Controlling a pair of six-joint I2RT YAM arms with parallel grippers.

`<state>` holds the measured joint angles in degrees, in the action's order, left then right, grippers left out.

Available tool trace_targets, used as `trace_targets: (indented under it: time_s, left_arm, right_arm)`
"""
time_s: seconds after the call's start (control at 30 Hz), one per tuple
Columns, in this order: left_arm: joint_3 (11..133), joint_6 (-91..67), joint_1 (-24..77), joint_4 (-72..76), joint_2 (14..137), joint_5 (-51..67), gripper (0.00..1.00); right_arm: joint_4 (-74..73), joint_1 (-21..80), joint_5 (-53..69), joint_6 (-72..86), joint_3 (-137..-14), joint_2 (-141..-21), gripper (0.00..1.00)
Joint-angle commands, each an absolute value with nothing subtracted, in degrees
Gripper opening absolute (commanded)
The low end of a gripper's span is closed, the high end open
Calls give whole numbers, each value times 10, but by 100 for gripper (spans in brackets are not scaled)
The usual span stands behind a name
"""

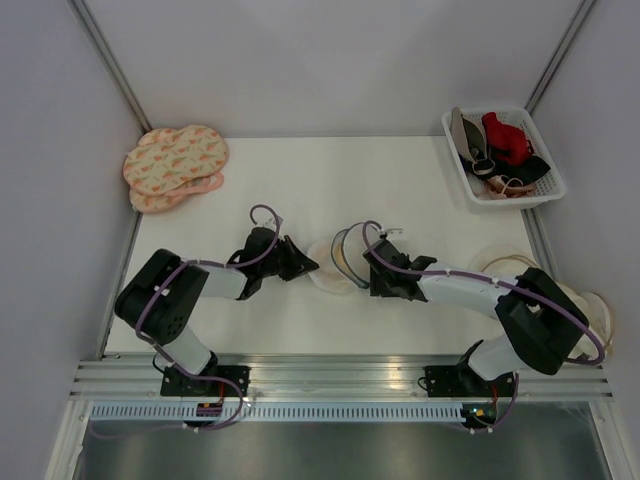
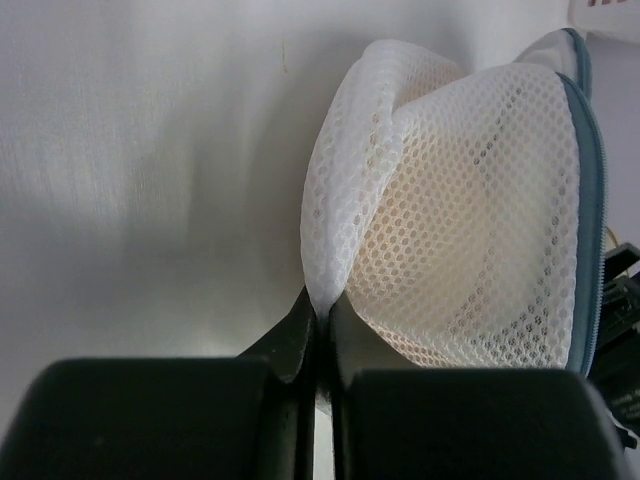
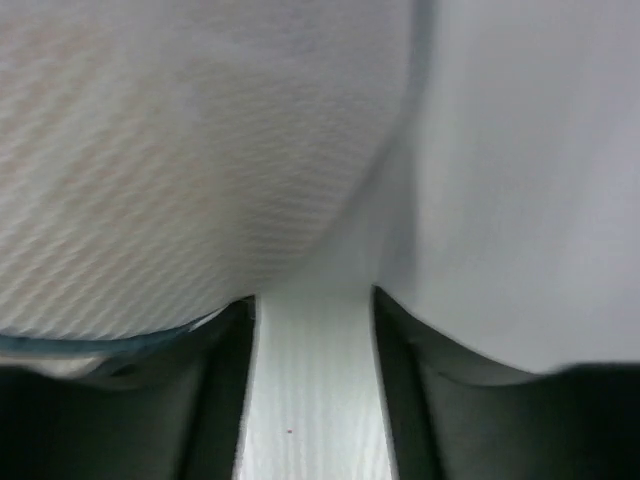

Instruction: Unzip the laundry bag and remove the bra

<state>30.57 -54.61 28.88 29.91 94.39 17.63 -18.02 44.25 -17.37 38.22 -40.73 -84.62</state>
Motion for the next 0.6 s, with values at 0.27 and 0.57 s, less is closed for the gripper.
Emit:
trace_targets:
  time_s: [0.27, 0.57]
  left_arm:
    - [279, -535, 287, 304, 856, 190, 2]
    - [274, -541, 287, 283, 812, 197, 2]
  right_arm:
    - [-273, 437, -217, 330, -502, -683, 98]
    - [-279, 456, -211, 295, -598, -791, 98]
